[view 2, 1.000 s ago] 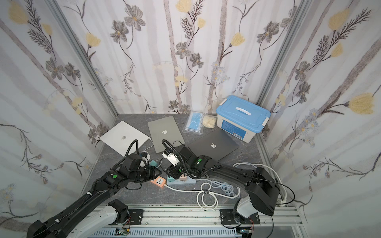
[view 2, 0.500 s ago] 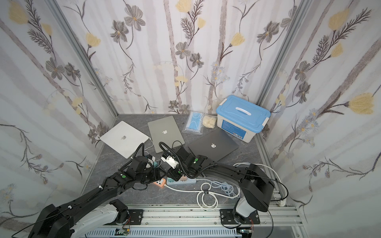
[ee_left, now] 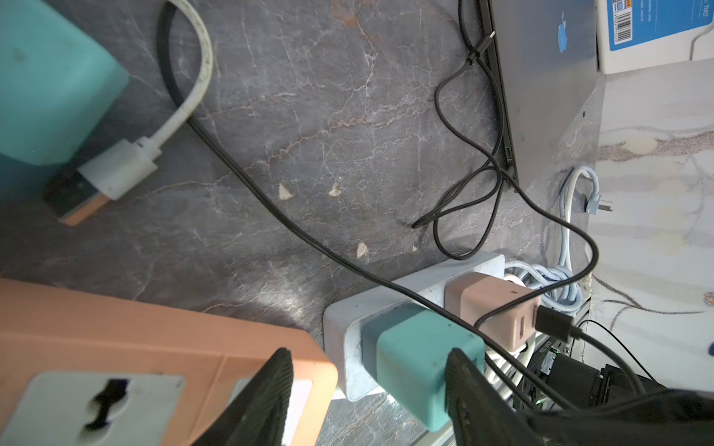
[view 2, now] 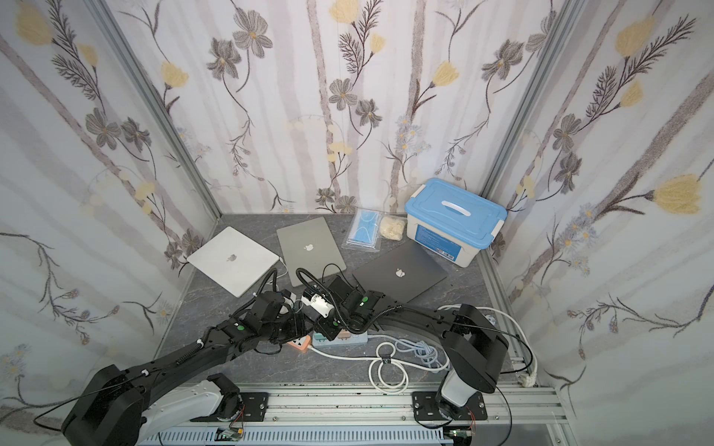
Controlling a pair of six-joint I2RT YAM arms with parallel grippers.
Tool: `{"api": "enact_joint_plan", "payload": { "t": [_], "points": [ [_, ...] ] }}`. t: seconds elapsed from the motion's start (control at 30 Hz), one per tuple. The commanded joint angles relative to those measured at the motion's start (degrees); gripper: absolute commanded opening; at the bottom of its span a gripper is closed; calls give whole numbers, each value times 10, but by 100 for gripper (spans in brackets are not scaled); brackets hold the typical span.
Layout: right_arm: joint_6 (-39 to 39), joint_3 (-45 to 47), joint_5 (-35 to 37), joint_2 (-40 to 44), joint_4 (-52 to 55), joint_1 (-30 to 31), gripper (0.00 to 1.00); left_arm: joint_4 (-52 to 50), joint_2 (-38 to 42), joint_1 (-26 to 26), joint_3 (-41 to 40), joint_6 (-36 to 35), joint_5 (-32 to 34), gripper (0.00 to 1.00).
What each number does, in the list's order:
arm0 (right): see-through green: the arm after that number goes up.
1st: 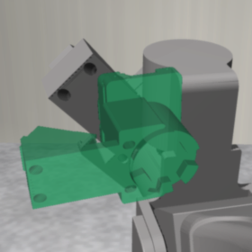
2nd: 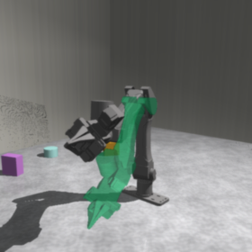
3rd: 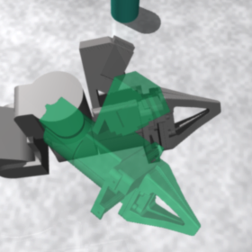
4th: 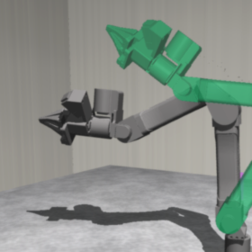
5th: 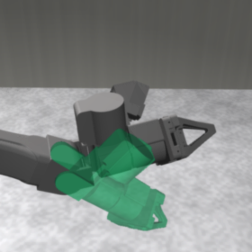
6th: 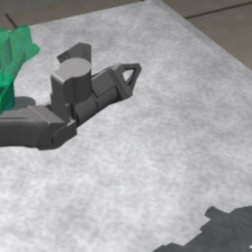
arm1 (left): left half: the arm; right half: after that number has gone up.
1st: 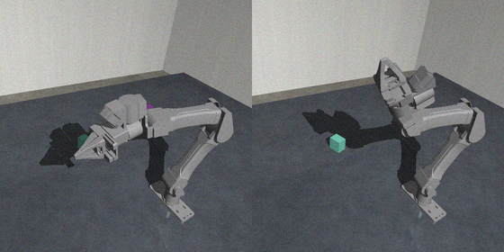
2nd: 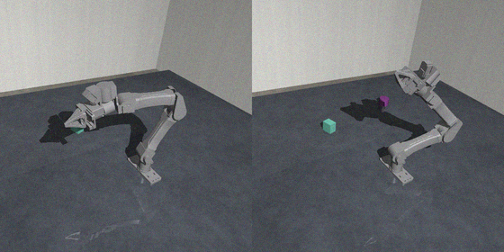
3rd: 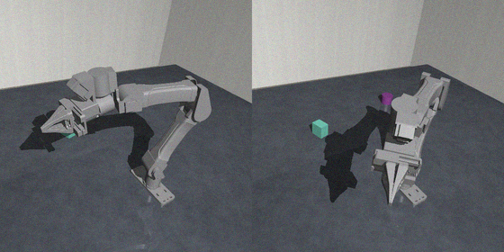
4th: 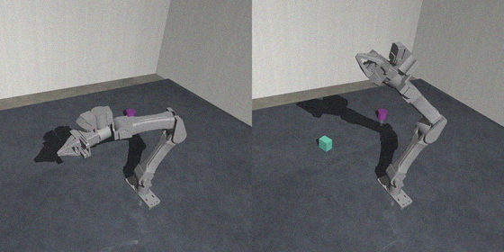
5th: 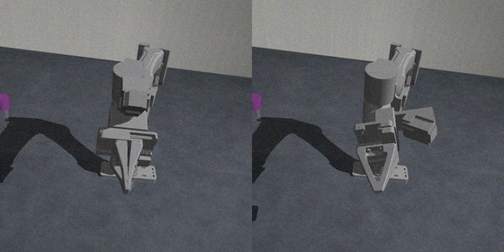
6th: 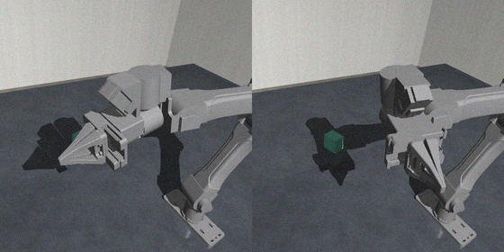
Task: Unplug the laptop charger
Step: Remove the charging cable from the plug.
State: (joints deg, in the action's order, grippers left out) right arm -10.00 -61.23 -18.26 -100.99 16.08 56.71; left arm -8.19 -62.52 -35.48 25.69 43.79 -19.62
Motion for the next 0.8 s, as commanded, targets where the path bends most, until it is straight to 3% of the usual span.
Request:
{"api": "enact_joint_plan", "payload": {
  "t": [0.0, 0.47, 0.77],
  "points": [
    [7, -1, -1, 6, -21, 0, 15, -2, -5, -1, 0, -4, 15, 65],
    [0, 2, 14, 15, -36, -2, 0, -65, 18, -1, 6, -28, 42, 65],
    [-4, 4, 18, 8, -42, -4, 0, -71, 56, -1, 28, -31, 17, 65]
  ]
}}
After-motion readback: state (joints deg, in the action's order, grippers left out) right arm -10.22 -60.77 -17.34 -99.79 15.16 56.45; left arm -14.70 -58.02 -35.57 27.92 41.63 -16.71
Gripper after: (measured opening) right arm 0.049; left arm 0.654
